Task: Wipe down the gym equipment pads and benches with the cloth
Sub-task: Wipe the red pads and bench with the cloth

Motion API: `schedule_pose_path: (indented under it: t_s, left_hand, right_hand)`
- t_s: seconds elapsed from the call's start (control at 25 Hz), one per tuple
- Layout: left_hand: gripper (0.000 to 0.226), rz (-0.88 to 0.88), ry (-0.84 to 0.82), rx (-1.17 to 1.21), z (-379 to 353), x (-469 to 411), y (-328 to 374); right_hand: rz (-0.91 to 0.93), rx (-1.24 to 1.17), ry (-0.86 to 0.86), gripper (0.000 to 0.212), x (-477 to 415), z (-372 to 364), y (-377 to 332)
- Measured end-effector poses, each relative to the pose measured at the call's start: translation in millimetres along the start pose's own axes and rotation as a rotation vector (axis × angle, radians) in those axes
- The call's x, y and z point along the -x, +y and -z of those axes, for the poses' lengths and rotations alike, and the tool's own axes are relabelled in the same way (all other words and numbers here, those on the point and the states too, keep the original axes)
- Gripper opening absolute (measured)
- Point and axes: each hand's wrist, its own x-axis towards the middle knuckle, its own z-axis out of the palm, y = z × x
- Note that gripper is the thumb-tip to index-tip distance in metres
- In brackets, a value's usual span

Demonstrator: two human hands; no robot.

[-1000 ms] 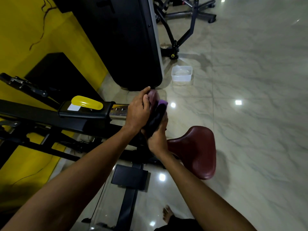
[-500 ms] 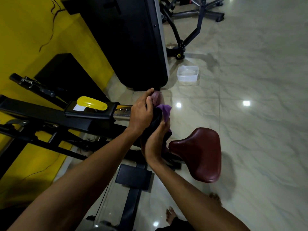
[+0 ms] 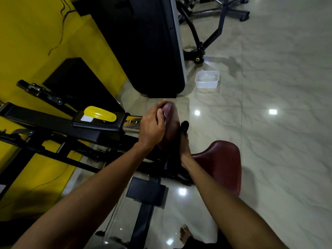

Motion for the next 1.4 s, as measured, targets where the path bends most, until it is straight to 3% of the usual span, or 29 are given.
schedule_pose_path:
  t_s: [0.08,0.16,0.28,0.36,0.44,0.6,0.72,0.76,0.84,0.92,1.04,1.12,1.28,1.4]
  left_hand:
    - [0.042,-0.011,0.007,0.005,1,0,0]
    - [0.043,-0.026,0.011,0.003,0,0,0]
    - [0.044,-0.021,0.017,0.003,-2,-1,0]
    - [0.044,-0.027,0.016,0.009,-2,-1,-1]
    - [0.043,-0.028,0.014,0.000,-1,-1,-1]
    - [0.044,-0.010,0.026,0.000,0,0,2]
    - [0.044,-0.008,0.028,0.009,-1,0,3]
    - [0.044,-0.009,0.028,0.009,-1,0,3]
    - [0.044,-0.016,0.025,0.007,-1,0,3]
    - [0.045,-0.011,0.022,0.010,-1,0,1]
    - [0.046,-0.017,0.022,0.013,-2,-1,0]
    - [0.046,-0.009,0.026,0.001,-3,-2,1]
    - [0.046,-0.024,0.047,-0.005,-2,-1,-1]
    - [0.046,-0.017,0.050,-0.005,-2,-2,-2]
  right_hand:
    - [-0.049,0.004,-0.021,0.097,-28,-1,-17]
    - [0.026,0.100,0.019,0.091,-15,-10,-59]
    - [0.293,0.189,0.049,0.072,21,-25,-95]
    - [0.504,0.178,0.028,0.067,47,-29,-83]
    - [0.596,0.185,0.004,0.073,58,-24,-48]
    - [0.364,0.235,0.043,0.076,23,-6,-4]
    - [0.041,0.134,-0.029,0.099,-22,-4,-35]
    - [-0.015,0.151,-0.035,0.096,-29,-5,-52]
    - [0.070,0.263,-0.047,0.074,-22,-13,-92]
    - [0.293,0.343,-0.070,0.056,-10,-23,-116]
    - [0.454,0.330,-0.077,0.051,-6,-26,-116]
    - [0.319,0.292,-0.082,0.053,-23,-19,-107]
    - [-0.140,0.350,-0.082,0.056,-50,0,-73]
    - [-0.131,0.403,-0.090,0.047,-50,1,-58]
